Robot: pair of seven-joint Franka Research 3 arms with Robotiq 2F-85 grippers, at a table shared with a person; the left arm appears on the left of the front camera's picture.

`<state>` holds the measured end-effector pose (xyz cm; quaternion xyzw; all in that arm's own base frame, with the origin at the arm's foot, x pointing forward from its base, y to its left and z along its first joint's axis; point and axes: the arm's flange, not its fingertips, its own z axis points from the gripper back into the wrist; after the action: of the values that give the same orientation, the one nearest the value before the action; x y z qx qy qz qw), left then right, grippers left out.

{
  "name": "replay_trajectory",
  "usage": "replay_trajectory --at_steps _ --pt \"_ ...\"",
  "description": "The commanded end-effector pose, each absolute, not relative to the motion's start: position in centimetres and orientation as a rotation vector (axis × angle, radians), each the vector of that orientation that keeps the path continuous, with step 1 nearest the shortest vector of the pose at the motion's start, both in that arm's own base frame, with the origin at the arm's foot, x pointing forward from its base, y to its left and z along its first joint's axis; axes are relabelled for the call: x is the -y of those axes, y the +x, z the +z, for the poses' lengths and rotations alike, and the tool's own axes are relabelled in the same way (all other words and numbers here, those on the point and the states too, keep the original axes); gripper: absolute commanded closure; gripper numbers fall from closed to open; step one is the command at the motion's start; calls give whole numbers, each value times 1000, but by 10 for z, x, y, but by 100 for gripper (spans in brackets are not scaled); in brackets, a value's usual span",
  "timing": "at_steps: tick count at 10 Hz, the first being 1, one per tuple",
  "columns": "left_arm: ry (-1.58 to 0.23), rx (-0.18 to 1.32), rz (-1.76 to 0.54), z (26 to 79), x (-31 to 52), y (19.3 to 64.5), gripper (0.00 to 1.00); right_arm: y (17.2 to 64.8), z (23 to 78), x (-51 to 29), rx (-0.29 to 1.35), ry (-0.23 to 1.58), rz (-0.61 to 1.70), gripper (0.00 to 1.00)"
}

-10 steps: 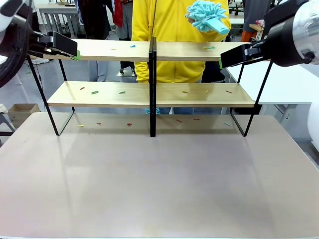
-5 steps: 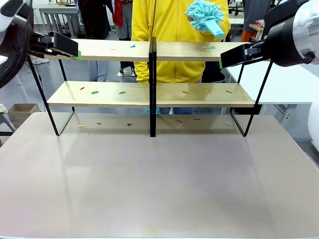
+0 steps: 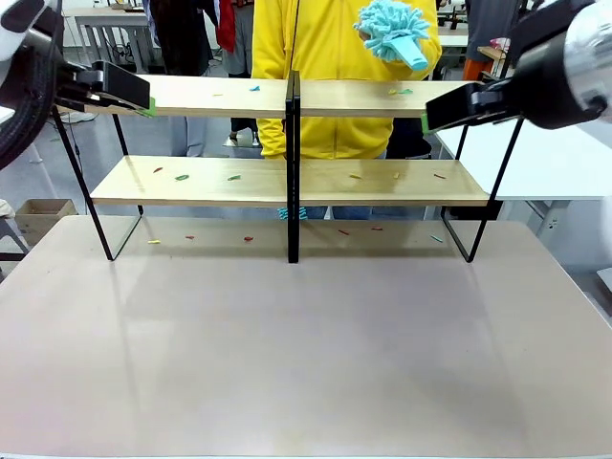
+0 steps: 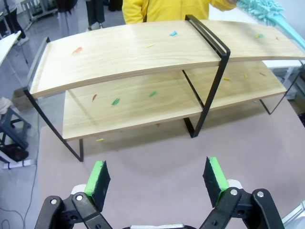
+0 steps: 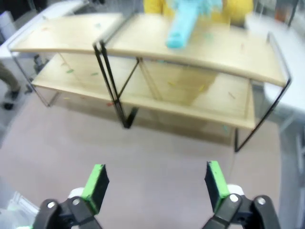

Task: Clean the shelves.
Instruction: Pick up the Duster when the human hands it over.

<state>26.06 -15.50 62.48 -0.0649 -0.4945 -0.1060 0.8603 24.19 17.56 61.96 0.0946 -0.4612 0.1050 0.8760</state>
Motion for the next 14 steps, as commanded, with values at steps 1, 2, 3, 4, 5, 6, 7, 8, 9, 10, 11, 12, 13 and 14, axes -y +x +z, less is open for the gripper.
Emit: replay_trajectory --at_steps 1,2,3,4,5,6,7,8,9,10,11,12,13,14 --pt "-133 1039 -218 625 154 260 0 269 670 -95 581 624 170 0" --pt "-133 1039 -218 625 154 260 0 287 685 -59 444 854 183 0" --pt "-133 1039 -218 625 154 260 0 305 684 -39 465 802 -54 0" --pt "-133 1039 -218 625 154 260 0 273 650 -100 809 484 199 0" --pt "-133 1039 -218 625 154 260 0 290 664 -54 722 633 148 0" --pt "-133 1039 -218 625 154 260 0 288 656 -71 646 650 211 0" --pt "-133 1039 -218 625 154 260 0 329 666 -52 557 862 124 0" --pt "-133 1039 -218 625 154 260 0 372 672 -46 464 925 47 0" --pt "-133 1039 -218 625 154 260 0 418 677 -54 398 976 65 0" --pt "-133 1039 -218 625 154 260 0 457 675 -61 416 985 12 0" --pt "-133 1039 -218 625 154 260 0 488 669 -70 434 963 -44 0" --pt "-133 1039 -218 625 154 260 0 510 662 -84 430 981 -69 0" --pt "-133 1039 -218 625 154 260 0 531 656 -94 466 984 -123 0" --pt "-133 1039 -218 625 154 260 0 545 652 -96 508 1002 -169 0"
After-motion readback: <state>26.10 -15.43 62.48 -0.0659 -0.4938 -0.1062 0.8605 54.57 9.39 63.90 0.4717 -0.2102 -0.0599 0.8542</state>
